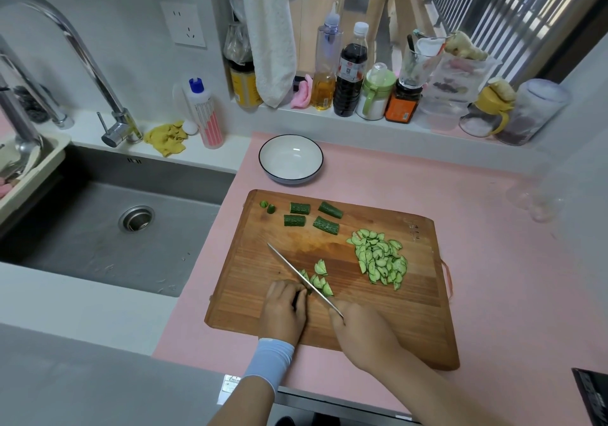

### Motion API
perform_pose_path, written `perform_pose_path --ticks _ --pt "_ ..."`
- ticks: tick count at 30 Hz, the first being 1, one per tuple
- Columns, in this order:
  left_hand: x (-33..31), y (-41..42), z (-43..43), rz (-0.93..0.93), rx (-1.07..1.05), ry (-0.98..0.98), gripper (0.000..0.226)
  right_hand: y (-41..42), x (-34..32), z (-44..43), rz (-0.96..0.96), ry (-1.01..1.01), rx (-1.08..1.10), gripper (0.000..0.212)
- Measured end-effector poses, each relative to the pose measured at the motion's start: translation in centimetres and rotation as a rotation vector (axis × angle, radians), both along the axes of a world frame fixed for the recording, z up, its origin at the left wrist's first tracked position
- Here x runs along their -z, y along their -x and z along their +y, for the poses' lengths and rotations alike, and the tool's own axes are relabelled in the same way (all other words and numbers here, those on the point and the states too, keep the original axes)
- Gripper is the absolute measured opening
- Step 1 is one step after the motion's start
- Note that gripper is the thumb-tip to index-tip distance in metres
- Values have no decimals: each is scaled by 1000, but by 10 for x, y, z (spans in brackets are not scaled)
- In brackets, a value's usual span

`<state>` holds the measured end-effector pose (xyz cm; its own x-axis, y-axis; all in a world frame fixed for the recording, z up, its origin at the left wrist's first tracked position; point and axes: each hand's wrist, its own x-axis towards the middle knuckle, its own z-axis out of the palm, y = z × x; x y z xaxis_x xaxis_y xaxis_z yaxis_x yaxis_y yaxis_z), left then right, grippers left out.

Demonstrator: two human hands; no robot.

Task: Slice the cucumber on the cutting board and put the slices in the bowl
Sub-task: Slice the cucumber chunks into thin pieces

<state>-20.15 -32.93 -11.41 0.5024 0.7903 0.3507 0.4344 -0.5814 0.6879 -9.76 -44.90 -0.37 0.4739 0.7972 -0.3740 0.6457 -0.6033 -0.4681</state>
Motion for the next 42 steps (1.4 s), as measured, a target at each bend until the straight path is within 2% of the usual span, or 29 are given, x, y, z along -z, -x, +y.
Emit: perform_pose_path --ticks 12,33,42 --pt "4 1 1 0 1 1 15 -2 -1 -25 30 -34 19 41" --pt "7 1 2 -18 20 -7 12 -10 3 11 25 55 -17 38" --pt "10 2 1 -14 10 6 10 -3 -2 -3 8 -3 -26 38"
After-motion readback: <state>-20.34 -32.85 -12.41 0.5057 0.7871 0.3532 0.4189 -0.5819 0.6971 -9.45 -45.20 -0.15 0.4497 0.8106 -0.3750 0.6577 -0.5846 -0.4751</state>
